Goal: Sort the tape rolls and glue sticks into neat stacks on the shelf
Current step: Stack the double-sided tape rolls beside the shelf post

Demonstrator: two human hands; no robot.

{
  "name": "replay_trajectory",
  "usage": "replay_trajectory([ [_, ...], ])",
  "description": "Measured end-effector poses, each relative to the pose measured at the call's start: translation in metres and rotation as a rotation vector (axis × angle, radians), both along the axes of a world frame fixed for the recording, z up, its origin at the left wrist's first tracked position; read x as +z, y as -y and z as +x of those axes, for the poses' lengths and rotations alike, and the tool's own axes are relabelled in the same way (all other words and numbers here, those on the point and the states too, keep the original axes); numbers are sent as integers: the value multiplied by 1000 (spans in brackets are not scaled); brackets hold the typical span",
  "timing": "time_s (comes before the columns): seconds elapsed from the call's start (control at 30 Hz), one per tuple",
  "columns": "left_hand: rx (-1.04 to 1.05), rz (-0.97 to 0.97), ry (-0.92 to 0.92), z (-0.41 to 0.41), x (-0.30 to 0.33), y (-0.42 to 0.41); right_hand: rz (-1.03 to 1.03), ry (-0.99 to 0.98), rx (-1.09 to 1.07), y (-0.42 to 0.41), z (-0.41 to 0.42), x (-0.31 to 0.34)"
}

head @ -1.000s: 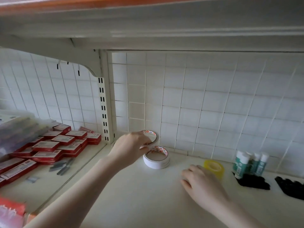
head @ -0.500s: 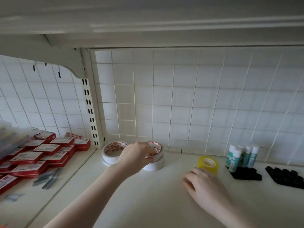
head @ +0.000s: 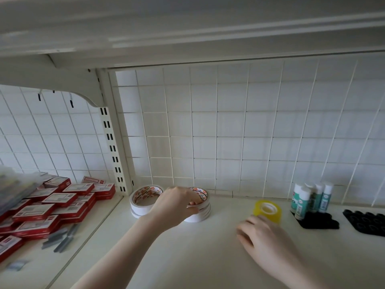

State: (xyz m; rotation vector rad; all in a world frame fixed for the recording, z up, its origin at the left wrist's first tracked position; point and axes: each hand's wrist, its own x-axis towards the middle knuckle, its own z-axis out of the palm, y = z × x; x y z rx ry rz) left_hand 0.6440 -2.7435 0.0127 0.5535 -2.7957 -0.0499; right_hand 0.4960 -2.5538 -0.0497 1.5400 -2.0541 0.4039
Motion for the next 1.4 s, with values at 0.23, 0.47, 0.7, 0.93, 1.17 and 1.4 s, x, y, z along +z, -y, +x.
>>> replay_trajectory([
  [0.23,1,15,8,0,-2,-5,6,5,0,0,-1,0],
  [0.47,14,43,15,-1,-4,-3,-20,-7,15,1,-5,-6],
  [0.7,26,73,11,-1,-3,-5,-54,-22,17,0,-2,-4],
  [0.93,0,15,-88,11,4,-13,-12,-60,18,-6,-2,2],
  [1.17,148,-122,-395,57,14,-18,96,-90,-50,-39,-13,26],
  [1.4,207,-71,-416,51,-6,-71,17,18,-160,-102,-33,23],
])
